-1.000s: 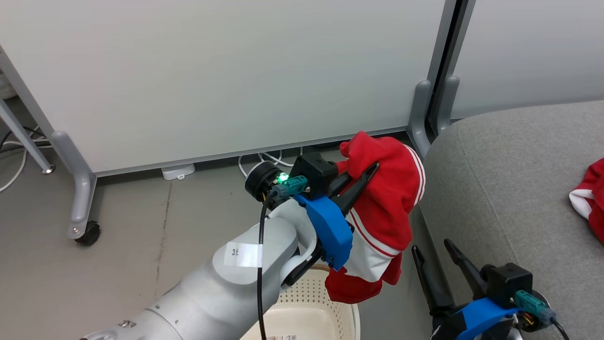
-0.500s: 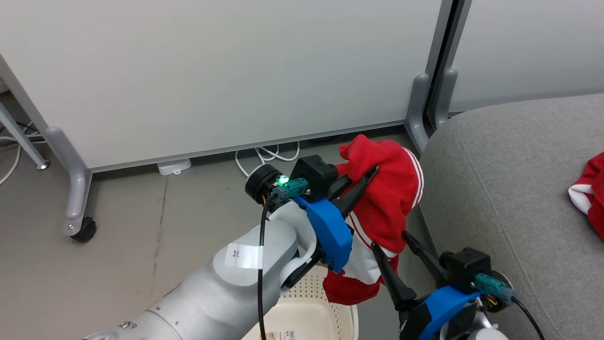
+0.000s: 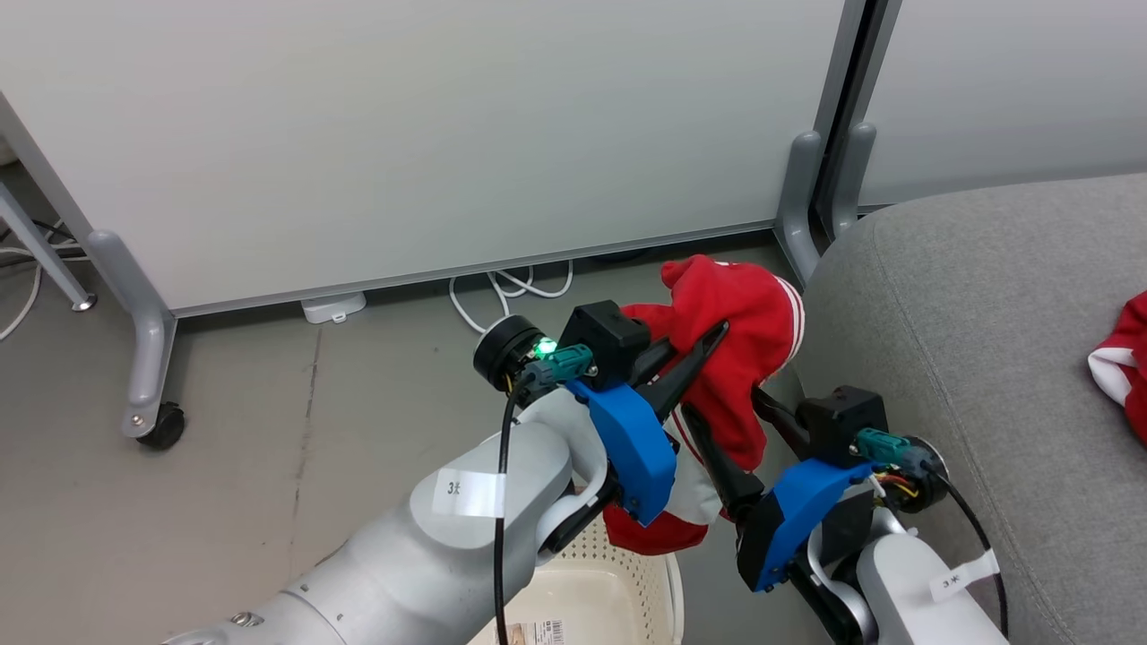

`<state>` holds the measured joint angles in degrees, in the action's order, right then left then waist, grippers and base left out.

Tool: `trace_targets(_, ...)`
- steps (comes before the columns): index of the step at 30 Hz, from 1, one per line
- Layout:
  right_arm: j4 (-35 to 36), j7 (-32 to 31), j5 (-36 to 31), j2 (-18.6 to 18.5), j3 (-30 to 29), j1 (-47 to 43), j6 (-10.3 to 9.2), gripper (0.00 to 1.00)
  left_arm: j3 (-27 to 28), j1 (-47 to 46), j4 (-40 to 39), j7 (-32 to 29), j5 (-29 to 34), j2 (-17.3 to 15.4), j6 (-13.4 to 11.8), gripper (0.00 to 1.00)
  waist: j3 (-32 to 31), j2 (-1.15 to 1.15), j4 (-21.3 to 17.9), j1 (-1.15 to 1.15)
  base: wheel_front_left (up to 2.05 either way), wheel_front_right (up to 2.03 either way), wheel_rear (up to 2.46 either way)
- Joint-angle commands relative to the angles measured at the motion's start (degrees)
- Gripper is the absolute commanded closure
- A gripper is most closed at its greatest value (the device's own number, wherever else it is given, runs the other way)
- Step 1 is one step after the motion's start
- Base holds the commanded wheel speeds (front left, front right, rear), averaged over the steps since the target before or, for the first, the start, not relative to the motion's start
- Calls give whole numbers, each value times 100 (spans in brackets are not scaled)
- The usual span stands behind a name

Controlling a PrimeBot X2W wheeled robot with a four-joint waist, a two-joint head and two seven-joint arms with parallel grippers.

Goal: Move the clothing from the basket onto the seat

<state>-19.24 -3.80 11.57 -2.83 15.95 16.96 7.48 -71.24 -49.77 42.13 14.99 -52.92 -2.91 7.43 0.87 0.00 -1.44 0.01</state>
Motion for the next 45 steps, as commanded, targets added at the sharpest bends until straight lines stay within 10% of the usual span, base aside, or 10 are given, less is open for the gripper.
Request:
trace_targets(1, -63, -3, 7, -12, 11, 100, 2, 0, -8, 10, -21, 28, -20, 2, 8, 100, 1, 0, 8, -1, 0, 0, 0)
trace_targets(7, -625, 86, 165, -12, 202, 467, 3, 0, -66, -11, -41, 28, -42, 2, 8, 100, 0, 0, 36, -1, 0, 0, 0)
trace_targets(10, -819, 144, 241, -12, 283, 570, 2, 100, -83, 7, -18, 28, -54, 4, 8, 100, -18, 0, 31, -1, 0, 0, 0)
trace_targets(37, -1208, 390, 373, -12, 416, 702, 3, 100, -43, 122, 71, 28, -80, 3, 8, 100, -91, 0, -124, -1, 0, 0, 0)
trace_targets(38, -1201, 383, 373, -12, 413, 700, 3, 100, -16, 126, 80, 28, -67, 2, 8, 87, -88, 0, -125, -1, 0, 0, 0)
trace_targets(40, -1189, 382, 361, -12, 400, 692, 2, 100, 127, 148, 59, 28, -31, 3, 8, 3, -81, 0, -124, -1, 0, 0, 0)
trace_targets(45, -1136, 394, 342, -12, 344, 644, 3, 100, 692, 451, -32, 22, 241, -38, 8, 0, -48, 0, -115, -1, 0, 0, 0)
